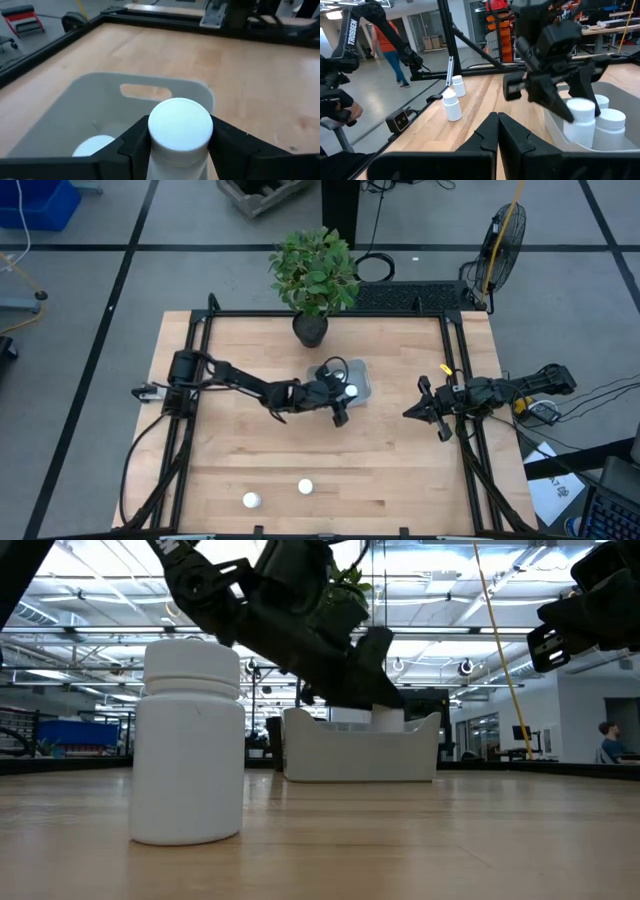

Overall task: Pick and place pill bottles into a basket
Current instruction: Put the white pill bottle into the gray bin

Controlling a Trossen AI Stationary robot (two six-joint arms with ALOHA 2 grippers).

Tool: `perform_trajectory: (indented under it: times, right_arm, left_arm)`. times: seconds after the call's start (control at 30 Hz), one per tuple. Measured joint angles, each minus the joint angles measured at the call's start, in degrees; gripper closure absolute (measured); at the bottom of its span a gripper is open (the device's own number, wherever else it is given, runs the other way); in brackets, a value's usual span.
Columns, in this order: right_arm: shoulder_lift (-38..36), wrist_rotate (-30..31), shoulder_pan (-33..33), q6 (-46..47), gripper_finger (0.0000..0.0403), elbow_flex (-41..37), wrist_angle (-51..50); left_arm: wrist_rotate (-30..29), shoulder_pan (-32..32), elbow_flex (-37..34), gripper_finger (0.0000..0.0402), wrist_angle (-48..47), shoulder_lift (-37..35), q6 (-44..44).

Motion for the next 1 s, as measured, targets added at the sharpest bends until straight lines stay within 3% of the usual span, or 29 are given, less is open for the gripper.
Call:
perform_trajectory:
  times: [0.17,0.53,0.73,0.87,1.0]
  right_arm:
    - [-0.02,0.00,-0.02,0.00,0.0403,0.00,0.00]
    - [0.00,0.00,-0.02,0.02,0.0403,0.00,0.00]
    - [0.00,0.00,-0.02,0.00,0.0403,0.00,0.00]
    - [0.00,0.00,0.00,0.00,0.0403,0.00,0.00]
    - [0.00,0.00,0.00,0.00,0.0403,0.00,0.00]
  left_arm:
    - [0.01,0.34,1.41,0.0202,0.43,1.74,0.30]
    - [1.51,1.03,1.77,0.0281,-0.31,2.42,-0.81]
    - [1.49,1.03,1.74,0.0299,1.16,1.03,1.68]
    - [0.09,1.07,1.77,0.0282,-2.49,-2.53,1.85]
    - [-0.01,0.64,1.75,0.0242,-13.08,-8.12,-0.10]
